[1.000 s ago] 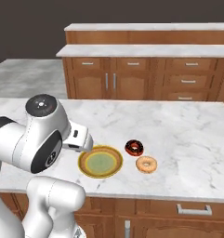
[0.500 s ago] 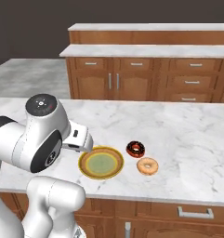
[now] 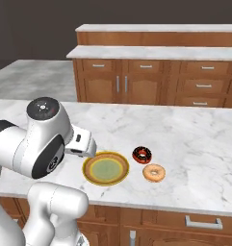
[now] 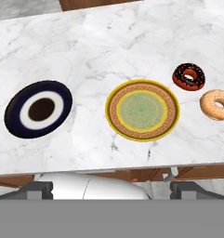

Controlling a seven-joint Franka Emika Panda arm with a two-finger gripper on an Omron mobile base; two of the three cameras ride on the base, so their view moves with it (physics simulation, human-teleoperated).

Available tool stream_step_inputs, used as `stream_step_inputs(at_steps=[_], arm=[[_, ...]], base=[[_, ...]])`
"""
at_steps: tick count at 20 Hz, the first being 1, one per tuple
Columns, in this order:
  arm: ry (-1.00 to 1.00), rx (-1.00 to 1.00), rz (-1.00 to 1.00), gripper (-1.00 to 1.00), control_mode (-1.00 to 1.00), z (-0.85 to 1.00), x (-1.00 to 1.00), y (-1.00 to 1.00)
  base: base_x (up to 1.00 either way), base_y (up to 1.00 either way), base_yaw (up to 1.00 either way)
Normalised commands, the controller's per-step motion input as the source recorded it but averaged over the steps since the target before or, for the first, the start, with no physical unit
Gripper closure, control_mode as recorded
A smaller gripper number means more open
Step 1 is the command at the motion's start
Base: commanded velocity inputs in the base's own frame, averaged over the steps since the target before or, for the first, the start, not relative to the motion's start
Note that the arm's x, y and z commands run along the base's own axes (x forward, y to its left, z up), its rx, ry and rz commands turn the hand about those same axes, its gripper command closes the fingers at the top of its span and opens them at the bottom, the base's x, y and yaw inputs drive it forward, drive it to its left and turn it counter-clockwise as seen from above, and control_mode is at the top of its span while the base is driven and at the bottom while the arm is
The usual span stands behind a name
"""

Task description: Place the pastries on the plates.

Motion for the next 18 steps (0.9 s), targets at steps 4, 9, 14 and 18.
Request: stream_step_inputs(at_steps=[4, 9, 14, 18], arm=[[0.00, 0.00, 0.00, -1.00, 1.00, 0.00, 0.00, 0.00], [0.00, 0.00, 0.00, -1.00, 1.00, 0.00, 0.00, 0.00], [0.00, 0.00, 0.00, -1.00, -1.00, 0.00, 0.00, 0.00], [0.00, 0.00, 0.00, -1.00, -1.00, 0.00, 0.00, 0.00]], base=[[0.00, 0.00, 0.00], [0.00, 0.00, 0.00], [0.00, 0.00, 0.00], [0.00, 0.00, 0.00]])
